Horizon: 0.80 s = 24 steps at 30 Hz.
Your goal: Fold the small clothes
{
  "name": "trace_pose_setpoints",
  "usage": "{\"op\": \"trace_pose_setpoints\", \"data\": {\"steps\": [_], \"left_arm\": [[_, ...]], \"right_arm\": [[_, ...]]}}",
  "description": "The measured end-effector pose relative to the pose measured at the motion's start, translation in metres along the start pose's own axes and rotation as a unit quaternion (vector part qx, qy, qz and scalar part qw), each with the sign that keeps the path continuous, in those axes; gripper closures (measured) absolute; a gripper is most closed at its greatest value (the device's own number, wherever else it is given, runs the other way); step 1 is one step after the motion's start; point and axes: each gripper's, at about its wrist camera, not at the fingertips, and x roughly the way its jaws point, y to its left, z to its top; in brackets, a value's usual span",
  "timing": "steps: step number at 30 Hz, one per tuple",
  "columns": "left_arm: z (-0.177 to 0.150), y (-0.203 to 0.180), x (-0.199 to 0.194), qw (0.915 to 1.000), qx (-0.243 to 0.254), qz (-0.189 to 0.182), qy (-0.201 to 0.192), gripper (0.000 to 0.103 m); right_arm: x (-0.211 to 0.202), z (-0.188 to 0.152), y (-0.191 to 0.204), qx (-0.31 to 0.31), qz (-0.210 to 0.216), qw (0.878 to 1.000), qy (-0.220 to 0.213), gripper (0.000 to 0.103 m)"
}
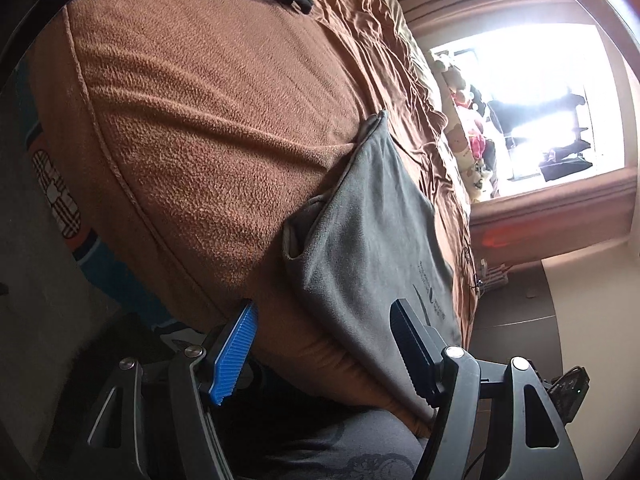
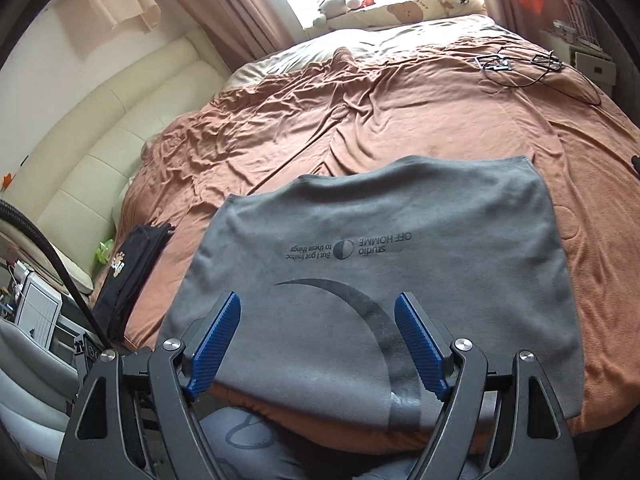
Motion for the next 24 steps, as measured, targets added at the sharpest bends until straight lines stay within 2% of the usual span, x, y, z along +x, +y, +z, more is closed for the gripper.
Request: {"op": "trace_pose_setpoints", "data": {"steps": [4,15,17,22,24], "left_arm": [[0.001,0.003,0.004,0.9999,-0.007,-0.007,-0.001,0.033],[0.007,-0.001,0.013,0.9992,-0.025,-0.032,-0.003,0.033],[0.009,-0.002,0.016,0.9992,-0.026,-0.031,-0.008,0.033],[0.013,0.003,0.027,0.9967,-0.046,-0.060,-0.030,0.034],[0.013,0.004,0.027,0.9963,-0.043,-0.061,-0.042,0.039]], "right_arm": [[0.017,-0.001,0.003,-0.005,-0.006,1.000,0.015,0.025],[0.051,0.006,-0.006,0.004,0.019,0.998,0.054,0.025],[0.056,0.008,-0.008,0.007,0.022,0.998,0.057,0.025],[0.067,0.008,-0.011,0.013,0.031,0.997,0.064,0.025],[0.071,0.008,-0.009,0.008,0.035,0.997,0.066,0.025]]}}
